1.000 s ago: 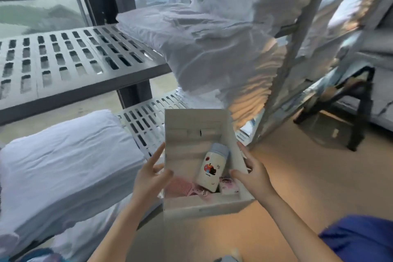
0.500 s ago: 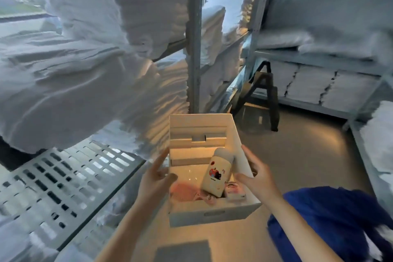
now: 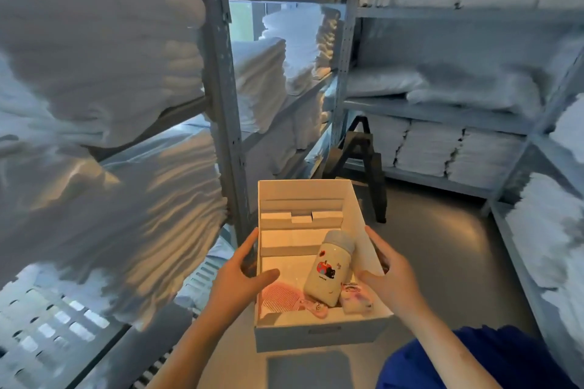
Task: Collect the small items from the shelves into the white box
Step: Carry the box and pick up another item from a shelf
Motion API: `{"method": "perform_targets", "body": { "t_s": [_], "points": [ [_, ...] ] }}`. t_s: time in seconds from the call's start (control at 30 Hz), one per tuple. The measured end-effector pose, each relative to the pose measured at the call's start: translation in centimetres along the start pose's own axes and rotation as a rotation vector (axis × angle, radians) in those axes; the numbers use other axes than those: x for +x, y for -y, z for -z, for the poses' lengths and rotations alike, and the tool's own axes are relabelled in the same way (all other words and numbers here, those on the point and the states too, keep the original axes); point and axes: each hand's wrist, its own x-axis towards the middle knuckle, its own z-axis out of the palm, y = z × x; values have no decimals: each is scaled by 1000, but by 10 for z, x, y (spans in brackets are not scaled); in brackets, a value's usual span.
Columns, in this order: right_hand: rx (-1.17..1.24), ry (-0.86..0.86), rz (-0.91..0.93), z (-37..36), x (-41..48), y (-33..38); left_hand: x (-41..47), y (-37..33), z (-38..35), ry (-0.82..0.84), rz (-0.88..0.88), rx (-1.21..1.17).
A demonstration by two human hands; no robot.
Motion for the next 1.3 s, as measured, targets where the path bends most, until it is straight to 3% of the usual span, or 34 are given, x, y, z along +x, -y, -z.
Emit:
{"method": "perform_targets", "body": {
  "t_s": [0.53,0.8,1.0,1.3],
  "points": [
    [91,-211,-96,19,280,-34,331,-37,-49,205,-81,71],
    [109,-302,-175,58,405,-75,480,-47,-114,311,-46,62],
    [140,-274,-168,108,527,-110,584,-65,-181,294,-22,-25],
    [58,-43,-49,179,731,-104,721,-109,-241,124,44,-128]
  ]
}}
